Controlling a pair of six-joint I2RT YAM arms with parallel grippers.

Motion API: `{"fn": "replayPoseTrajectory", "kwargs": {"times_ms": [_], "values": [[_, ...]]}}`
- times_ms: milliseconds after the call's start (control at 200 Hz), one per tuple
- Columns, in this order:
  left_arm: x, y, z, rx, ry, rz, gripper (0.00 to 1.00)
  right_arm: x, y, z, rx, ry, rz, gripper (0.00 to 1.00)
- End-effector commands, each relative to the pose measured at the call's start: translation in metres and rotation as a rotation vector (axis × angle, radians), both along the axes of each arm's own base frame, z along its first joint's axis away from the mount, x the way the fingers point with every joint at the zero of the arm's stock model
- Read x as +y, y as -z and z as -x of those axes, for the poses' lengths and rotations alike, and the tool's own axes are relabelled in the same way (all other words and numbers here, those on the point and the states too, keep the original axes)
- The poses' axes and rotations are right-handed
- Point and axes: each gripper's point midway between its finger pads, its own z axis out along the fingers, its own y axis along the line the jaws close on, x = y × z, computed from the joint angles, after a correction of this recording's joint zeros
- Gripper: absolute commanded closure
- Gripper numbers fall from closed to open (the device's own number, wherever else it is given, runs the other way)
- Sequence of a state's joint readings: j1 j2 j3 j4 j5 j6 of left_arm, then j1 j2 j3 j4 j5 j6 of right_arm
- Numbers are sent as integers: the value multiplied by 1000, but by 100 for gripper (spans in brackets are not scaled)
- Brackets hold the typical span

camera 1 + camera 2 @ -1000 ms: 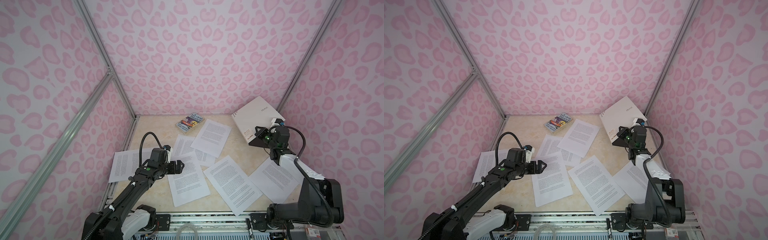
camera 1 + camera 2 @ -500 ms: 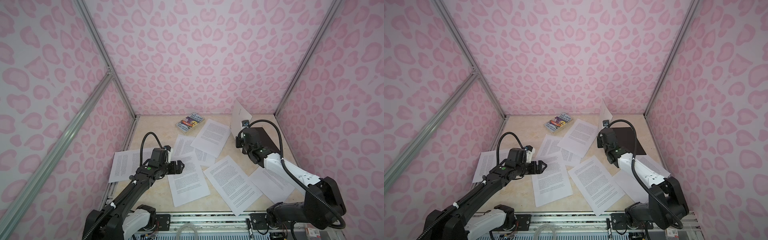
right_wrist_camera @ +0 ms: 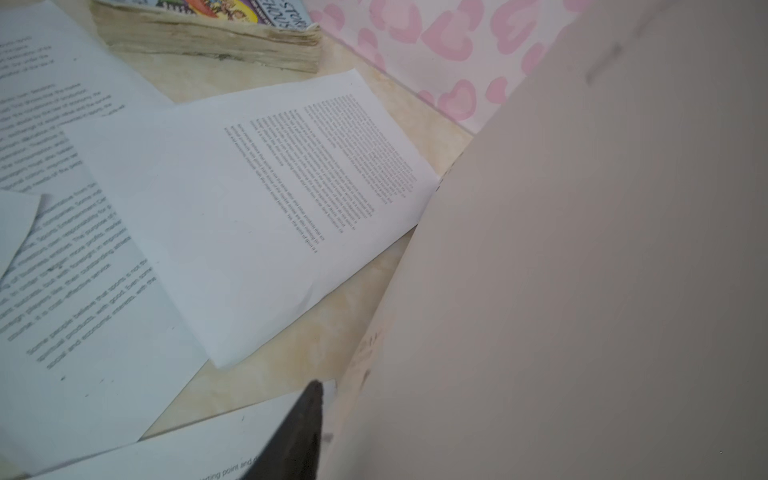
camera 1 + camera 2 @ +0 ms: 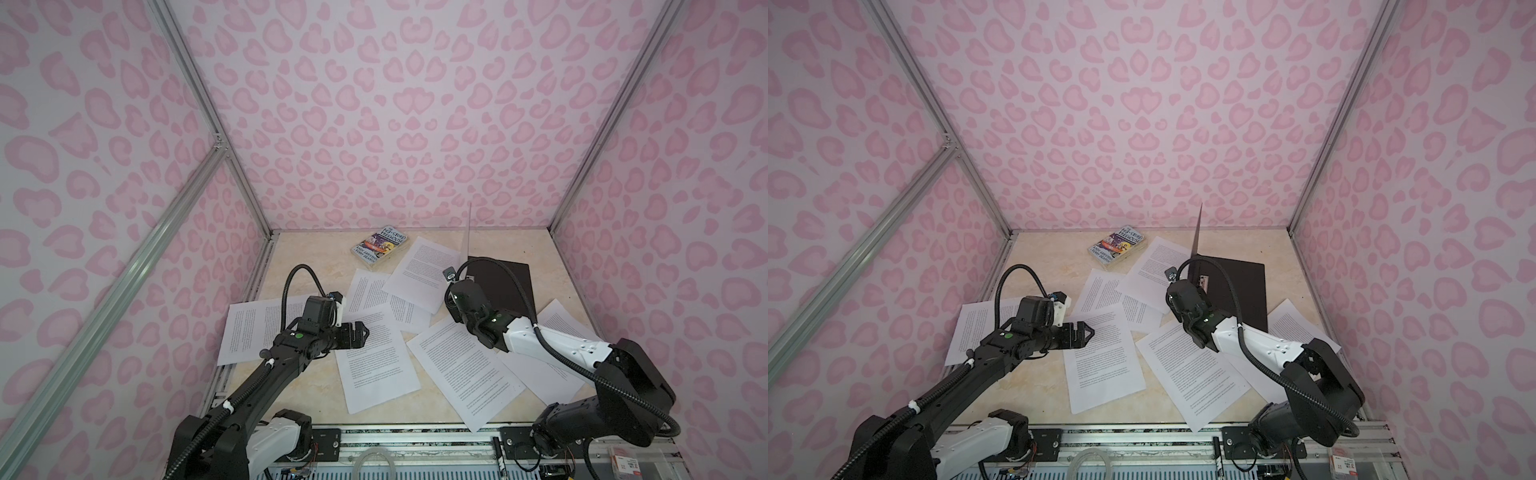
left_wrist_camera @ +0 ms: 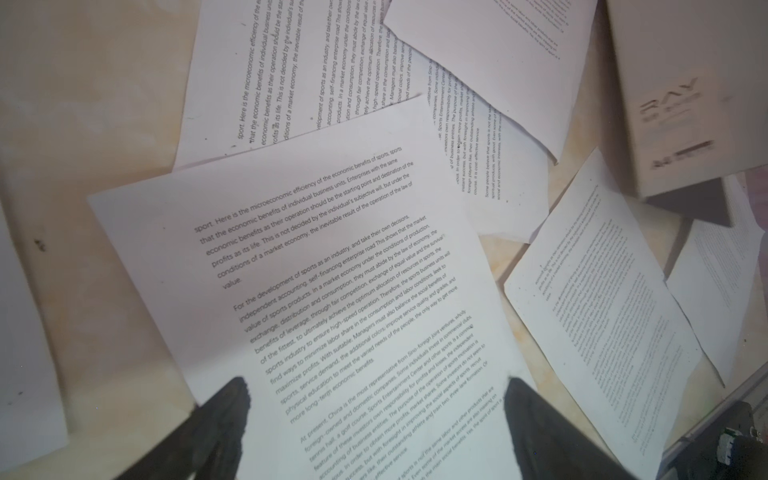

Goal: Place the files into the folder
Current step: 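Lift and swing the folder cover open with the right gripper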

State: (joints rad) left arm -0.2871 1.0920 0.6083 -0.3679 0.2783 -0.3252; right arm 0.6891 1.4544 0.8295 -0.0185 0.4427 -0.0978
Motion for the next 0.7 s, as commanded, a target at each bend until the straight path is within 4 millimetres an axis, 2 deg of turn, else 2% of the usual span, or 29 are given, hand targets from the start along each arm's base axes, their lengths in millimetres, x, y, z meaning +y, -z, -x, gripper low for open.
{"fn": "replayPoseTrajectory", "kwargs": {"times_ms": [0, 185, 480, 570, 695], "values": [[-3, -5, -5, -22, 7, 11, 3, 2, 13, 10, 39, -20, 32, 38], [-3, -3, -5, -17, 10, 12, 3, 10, 5, 14, 36, -24, -4, 17], [-3, -4, -6, -20, 10, 10, 3, 25, -13, -7, 64, -31, -64, 10], [-3, -6, -7, -29, 9, 10, 3, 36, -17, -13, 77, -61, -79, 1], [-3, -9, -7, -39, 10, 10, 3, 61, -21, -28, 95, -114, -148, 1]]}}
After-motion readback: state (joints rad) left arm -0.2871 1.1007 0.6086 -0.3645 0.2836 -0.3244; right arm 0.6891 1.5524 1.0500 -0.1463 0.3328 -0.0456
